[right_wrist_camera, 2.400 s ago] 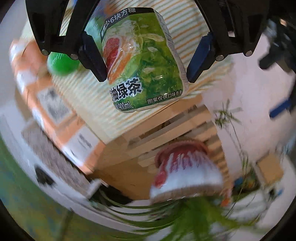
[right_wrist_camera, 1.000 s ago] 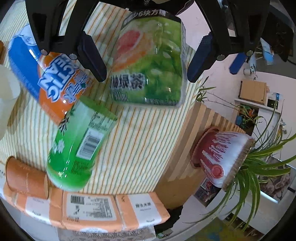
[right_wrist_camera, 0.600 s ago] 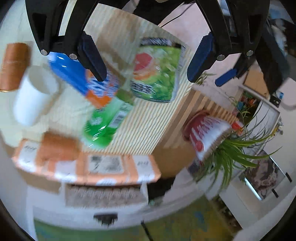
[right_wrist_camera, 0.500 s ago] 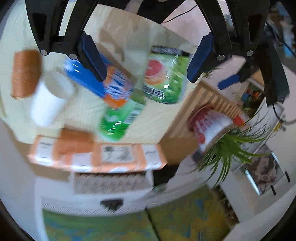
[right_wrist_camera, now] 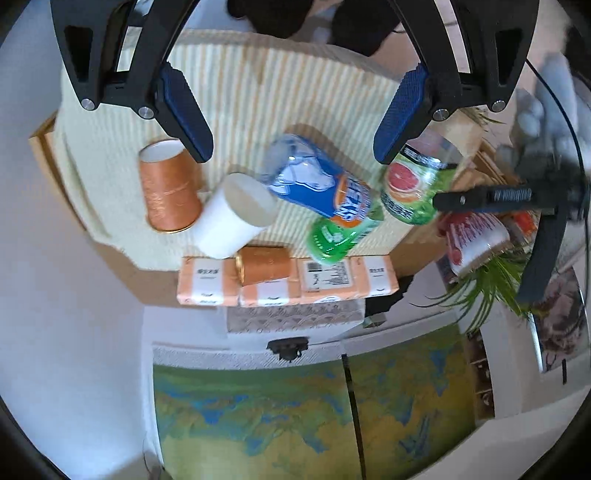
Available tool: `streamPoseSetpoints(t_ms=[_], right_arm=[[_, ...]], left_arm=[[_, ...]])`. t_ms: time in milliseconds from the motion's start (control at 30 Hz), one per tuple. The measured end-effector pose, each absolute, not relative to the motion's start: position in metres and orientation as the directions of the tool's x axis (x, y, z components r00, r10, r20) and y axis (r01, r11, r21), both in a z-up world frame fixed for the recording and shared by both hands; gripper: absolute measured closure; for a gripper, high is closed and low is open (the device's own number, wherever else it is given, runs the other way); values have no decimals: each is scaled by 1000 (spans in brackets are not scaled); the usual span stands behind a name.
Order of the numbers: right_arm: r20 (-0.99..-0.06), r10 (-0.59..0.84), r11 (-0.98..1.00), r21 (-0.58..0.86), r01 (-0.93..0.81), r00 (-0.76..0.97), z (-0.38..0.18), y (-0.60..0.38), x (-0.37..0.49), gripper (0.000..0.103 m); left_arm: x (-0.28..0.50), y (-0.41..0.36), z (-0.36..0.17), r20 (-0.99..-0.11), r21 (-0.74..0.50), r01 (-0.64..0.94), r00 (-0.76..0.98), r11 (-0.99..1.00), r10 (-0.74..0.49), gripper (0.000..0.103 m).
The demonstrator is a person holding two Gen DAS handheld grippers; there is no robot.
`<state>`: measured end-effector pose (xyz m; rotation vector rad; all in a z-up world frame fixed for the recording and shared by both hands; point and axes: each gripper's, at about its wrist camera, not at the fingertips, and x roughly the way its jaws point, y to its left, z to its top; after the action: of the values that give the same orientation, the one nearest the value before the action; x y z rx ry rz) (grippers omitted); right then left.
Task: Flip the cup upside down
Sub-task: 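Grasp the bottle with the left gripper while the right gripper releases it, then rotate the held bottle with the left tool to point its end down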
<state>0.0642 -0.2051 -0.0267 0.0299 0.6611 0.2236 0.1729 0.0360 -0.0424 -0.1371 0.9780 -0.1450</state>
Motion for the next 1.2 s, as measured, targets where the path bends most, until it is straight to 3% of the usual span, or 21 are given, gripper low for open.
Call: streamPoseSetpoints(t_ms=[167,567,767,1000,1200], right_arm=[[-597,221,975,125,-183,771,-33,-217,60,17],[-602,222,975,160,-157,767,-44,-235,61,17],[-607,209,977,154,-145,767,-49,-237,59,17],[-614,189,980,164,-110,767,-53,-246,59,17],[-619,192,979,171,-107,762,-56,-248,59,17]], left_arm=[[201,32,-55,-870,-241,26,438,970,-228,1],[235,41,-82,-907,-301,-76,330,951,-261,2],[248,45,-90,-911,-321,-91,302,943,-281,13],[246,47,-88,-899,-346,-88,317,934,-303,13],[223,42,-53,-850,-283,-15,466,959,-243,13]])
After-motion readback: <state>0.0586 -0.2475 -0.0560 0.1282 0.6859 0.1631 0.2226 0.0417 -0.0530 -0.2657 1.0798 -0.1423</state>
